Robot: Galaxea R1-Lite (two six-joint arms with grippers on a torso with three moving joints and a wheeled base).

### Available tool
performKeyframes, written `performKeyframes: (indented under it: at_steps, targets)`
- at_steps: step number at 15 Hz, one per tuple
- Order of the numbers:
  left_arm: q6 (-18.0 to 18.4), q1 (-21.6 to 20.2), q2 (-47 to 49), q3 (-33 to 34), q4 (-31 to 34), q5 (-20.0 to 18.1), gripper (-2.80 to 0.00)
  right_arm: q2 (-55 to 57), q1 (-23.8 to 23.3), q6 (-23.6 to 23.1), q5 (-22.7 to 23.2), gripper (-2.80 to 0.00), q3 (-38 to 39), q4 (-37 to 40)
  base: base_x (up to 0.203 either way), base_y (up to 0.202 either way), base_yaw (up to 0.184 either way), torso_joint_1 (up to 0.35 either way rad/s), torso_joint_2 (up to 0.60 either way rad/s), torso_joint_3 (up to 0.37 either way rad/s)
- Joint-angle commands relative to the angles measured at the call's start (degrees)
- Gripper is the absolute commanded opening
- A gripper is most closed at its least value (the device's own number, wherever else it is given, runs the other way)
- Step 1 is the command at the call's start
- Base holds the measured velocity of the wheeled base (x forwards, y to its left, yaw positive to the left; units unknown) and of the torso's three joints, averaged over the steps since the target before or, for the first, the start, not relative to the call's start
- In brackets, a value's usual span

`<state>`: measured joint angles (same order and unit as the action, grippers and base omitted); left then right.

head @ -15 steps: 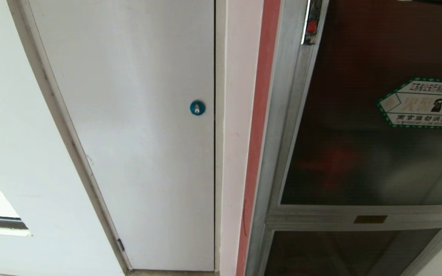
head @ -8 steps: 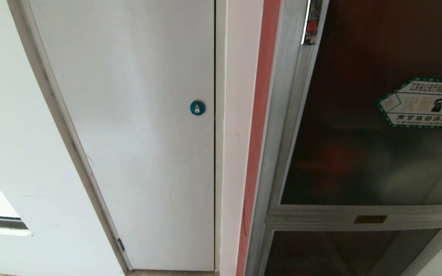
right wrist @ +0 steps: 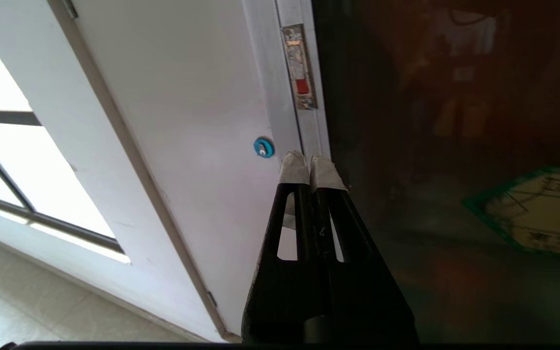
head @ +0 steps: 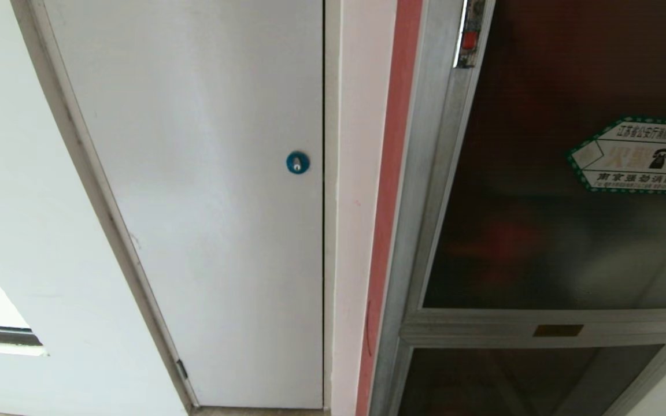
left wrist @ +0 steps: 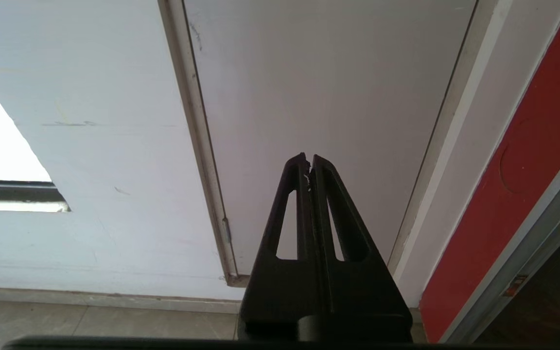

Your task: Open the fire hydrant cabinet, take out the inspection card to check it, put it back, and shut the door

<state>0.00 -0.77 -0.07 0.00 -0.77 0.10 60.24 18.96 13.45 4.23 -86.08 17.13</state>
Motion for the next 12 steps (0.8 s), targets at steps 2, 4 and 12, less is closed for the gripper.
performKeyframes:
  at_steps: [2,4,12]
  targets:
    - [0.0,0.0,0.0,0.4,0.0,0.0,-2.8,-5.1,-2.1,0.1,-0.1,-2.8,0.1,2.3,0.0,0.0,0.0,0.0,0.0,0.0]
    - [0.0,0.0,0.1,0.4,0.0,0.0,-2.8,-7.9,-3.0,0.1,-0.6,-2.8,0.3,4.3,0.0,0.0,0.0,0.0,0.0,0.0]
    - [0.0,0.0,0.1,0.4,0.0,0.0,-2.8,-19.6,-12.2,-2.6,-1.9,-2.8,6.4,7.8,0.0,0.0,0.0,0.0,0.0,0.0]
